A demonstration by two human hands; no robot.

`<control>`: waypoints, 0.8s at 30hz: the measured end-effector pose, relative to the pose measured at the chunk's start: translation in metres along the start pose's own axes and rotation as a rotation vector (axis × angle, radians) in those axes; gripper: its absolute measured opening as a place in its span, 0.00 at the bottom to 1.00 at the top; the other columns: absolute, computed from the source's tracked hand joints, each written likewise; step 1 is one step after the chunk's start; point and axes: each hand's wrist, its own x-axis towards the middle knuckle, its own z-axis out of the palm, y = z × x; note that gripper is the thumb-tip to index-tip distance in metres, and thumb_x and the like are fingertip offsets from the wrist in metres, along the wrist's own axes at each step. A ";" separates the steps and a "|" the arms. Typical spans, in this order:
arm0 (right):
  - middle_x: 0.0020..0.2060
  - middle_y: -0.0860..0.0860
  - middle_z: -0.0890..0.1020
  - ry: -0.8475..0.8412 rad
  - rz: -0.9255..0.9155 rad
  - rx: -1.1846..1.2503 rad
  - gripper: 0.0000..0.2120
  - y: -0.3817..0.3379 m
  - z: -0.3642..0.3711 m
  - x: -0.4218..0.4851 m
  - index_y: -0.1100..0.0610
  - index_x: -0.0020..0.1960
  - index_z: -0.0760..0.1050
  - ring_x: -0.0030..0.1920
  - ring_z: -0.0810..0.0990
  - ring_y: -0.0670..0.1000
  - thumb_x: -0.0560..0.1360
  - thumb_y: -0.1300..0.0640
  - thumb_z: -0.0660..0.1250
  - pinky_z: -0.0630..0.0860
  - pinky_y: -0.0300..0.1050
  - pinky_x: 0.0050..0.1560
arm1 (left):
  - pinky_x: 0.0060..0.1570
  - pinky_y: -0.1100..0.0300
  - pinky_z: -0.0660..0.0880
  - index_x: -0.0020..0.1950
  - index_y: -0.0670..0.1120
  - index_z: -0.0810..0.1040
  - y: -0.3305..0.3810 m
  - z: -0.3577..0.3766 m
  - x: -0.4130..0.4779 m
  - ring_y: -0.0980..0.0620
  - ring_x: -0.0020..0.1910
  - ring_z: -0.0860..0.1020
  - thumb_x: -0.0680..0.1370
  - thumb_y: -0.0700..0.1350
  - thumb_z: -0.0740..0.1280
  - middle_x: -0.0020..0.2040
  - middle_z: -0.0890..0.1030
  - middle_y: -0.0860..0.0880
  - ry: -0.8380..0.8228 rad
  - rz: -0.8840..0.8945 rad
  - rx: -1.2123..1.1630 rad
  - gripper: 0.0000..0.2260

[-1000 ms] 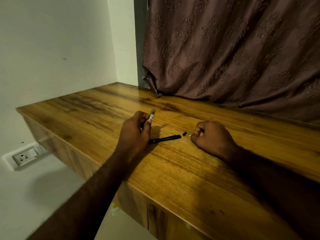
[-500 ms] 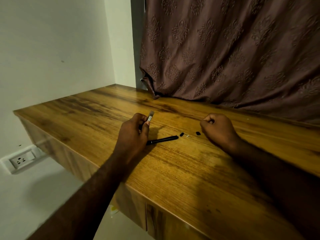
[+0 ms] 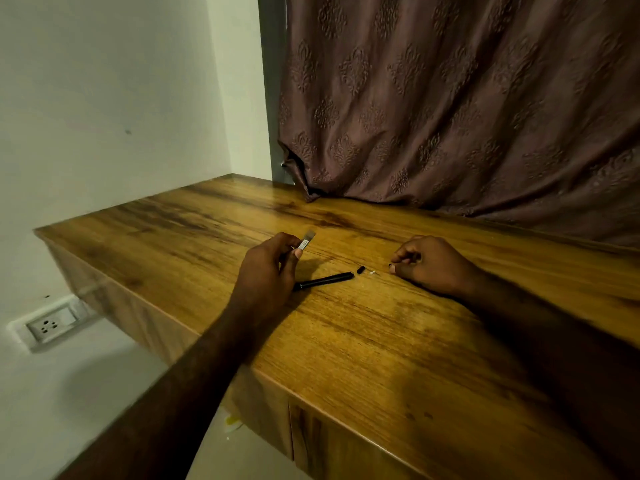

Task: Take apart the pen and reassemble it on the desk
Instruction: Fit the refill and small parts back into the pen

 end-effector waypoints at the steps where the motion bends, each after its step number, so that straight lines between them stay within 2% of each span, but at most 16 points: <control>1: 0.37 0.45 0.80 0.006 -0.012 -0.007 0.05 0.000 0.001 0.000 0.53 0.42 0.83 0.40 0.79 0.45 0.68 0.54 0.75 0.74 0.40 0.41 | 0.35 0.76 0.70 0.50 0.55 0.78 0.000 0.000 0.000 0.66 0.44 0.77 0.80 0.44 0.64 0.42 0.81 0.58 -0.002 -0.004 -0.004 0.06; 6: 0.39 0.46 0.79 0.011 -0.073 -0.051 0.05 0.000 0.003 0.000 0.54 0.44 0.83 0.42 0.80 0.48 0.70 0.54 0.74 0.74 0.42 0.44 | 0.34 0.69 0.73 0.49 0.55 0.78 -0.001 0.000 0.000 0.62 0.42 0.78 0.79 0.44 0.65 0.40 0.81 0.55 -0.006 0.018 0.018 0.06; 9: 0.40 0.47 0.79 0.029 -0.078 -0.067 0.03 -0.001 0.004 0.000 0.55 0.45 0.83 0.43 0.79 0.48 0.71 0.57 0.73 0.71 0.41 0.44 | 0.35 0.70 0.73 0.50 0.55 0.78 -0.002 0.000 0.001 0.61 0.42 0.77 0.79 0.43 0.64 0.40 0.81 0.54 -0.008 0.016 0.014 0.06; 12: 0.46 0.53 0.83 0.016 -0.084 -0.147 0.05 -0.003 0.004 0.001 0.56 0.47 0.83 0.47 0.79 0.51 0.74 0.57 0.70 0.74 0.43 0.49 | 0.34 0.70 0.72 0.51 0.54 0.78 -0.002 0.000 0.001 0.60 0.42 0.77 0.80 0.43 0.64 0.40 0.80 0.54 -0.002 0.012 0.015 0.06; 14: 0.45 0.53 0.84 0.041 -0.062 -0.152 0.05 -0.006 0.003 0.001 0.56 0.47 0.82 0.47 0.80 0.52 0.75 0.57 0.68 0.75 0.45 0.48 | 0.32 0.70 0.70 0.51 0.55 0.77 -0.002 0.000 0.001 0.60 0.40 0.76 0.80 0.44 0.63 0.39 0.79 0.55 -0.005 0.008 0.019 0.06; 16: 0.39 0.49 0.83 0.108 -0.022 -0.046 0.05 -0.010 0.002 0.002 0.55 0.48 0.81 0.41 0.80 0.49 0.76 0.58 0.67 0.75 0.43 0.42 | 0.33 0.68 0.69 0.51 0.54 0.77 -0.002 0.000 0.001 0.60 0.39 0.76 0.80 0.45 0.62 0.39 0.78 0.56 -0.007 0.013 0.037 0.06; 19: 0.35 0.42 0.79 0.224 -0.016 0.276 0.08 -0.033 0.008 0.003 0.54 0.51 0.81 0.34 0.77 0.39 0.76 0.62 0.66 0.70 0.36 0.37 | 0.39 0.63 0.71 0.53 0.52 0.77 -0.003 0.000 0.002 0.60 0.42 0.75 0.80 0.46 0.61 0.43 0.78 0.56 0.012 0.055 0.055 0.06; 22: 0.35 0.45 0.79 0.244 -0.044 0.578 0.10 -0.066 0.020 0.001 0.49 0.48 0.79 0.32 0.75 0.42 0.74 0.64 0.68 0.70 0.37 0.34 | 0.44 0.59 0.74 0.54 0.51 0.77 -0.006 0.002 0.004 0.59 0.46 0.75 0.80 0.45 0.61 0.47 0.78 0.54 0.021 0.102 0.050 0.06; 24: 0.31 0.45 0.79 0.236 -0.062 0.657 0.09 -0.085 0.031 -0.002 0.49 0.47 0.80 0.30 0.74 0.43 0.74 0.63 0.68 0.71 0.36 0.31 | 0.46 0.57 0.75 0.55 0.50 0.77 -0.008 0.002 0.005 0.56 0.47 0.75 0.80 0.44 0.62 0.49 0.78 0.52 0.021 0.129 0.069 0.07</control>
